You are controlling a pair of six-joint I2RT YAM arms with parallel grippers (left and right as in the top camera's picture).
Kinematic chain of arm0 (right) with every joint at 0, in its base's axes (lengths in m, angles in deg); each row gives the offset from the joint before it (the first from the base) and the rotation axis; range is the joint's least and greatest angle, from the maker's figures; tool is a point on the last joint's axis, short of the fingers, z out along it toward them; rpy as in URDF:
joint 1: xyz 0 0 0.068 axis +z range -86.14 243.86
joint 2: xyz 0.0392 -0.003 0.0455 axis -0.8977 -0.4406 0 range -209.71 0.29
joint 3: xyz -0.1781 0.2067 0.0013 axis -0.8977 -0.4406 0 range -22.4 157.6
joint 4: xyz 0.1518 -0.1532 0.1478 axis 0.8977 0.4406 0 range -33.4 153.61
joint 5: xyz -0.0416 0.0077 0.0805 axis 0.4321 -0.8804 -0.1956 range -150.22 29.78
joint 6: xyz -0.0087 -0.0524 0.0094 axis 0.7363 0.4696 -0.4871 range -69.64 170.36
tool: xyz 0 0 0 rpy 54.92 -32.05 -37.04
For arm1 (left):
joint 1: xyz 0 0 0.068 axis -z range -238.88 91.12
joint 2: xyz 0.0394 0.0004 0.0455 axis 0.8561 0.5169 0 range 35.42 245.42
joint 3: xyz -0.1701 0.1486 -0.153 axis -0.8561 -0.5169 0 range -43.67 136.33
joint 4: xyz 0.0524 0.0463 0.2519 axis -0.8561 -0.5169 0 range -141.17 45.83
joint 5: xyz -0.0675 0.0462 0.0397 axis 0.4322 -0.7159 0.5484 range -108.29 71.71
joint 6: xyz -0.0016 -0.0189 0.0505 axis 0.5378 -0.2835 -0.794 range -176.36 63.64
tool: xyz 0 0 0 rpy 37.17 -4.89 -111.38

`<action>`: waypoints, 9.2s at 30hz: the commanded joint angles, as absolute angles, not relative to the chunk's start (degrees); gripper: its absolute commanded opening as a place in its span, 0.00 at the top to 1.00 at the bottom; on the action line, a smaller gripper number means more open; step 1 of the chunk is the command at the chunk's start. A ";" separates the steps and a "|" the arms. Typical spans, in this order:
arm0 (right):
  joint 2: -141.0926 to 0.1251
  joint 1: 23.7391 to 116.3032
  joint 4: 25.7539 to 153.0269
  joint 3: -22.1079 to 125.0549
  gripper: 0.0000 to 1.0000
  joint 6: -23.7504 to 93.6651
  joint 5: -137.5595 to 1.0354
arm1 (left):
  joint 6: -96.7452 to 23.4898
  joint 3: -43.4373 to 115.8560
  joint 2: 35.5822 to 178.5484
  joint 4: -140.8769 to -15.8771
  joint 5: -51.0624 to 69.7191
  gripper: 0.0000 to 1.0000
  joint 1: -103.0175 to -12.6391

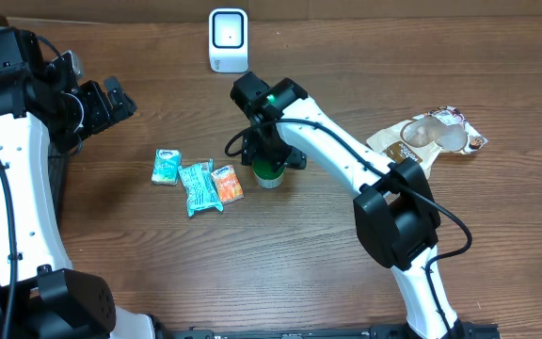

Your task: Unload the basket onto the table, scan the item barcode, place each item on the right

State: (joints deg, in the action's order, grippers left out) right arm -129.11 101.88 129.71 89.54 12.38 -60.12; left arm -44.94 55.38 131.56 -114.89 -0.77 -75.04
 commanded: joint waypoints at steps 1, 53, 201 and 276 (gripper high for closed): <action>-128.96 102.14 129.81 88.27 0.24 11.59 -60.21 | -45.67 55.49 131.75 -114.85 -0.90 0.00 -74.93; -127.67 97.48 132.63 93.08 0.68 125.60 -68.40 | -45.67 55.49 131.75 -114.85 -0.90 0.00 -74.93; -124.33 96.76 141.05 103.96 0.00 52.12 -61.78 | -45.67 55.49 131.75 -114.82 -0.90 0.01 -74.60; -124.31 94.73 141.51 110.45 0.63 55.26 -89.19 | -45.67 55.49 131.75 -114.85 -0.90 0.00 -74.60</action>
State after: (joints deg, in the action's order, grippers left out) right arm -125.62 96.50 140.46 104.60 52.66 -77.15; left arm -44.94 55.36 131.56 -114.87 -0.77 -75.00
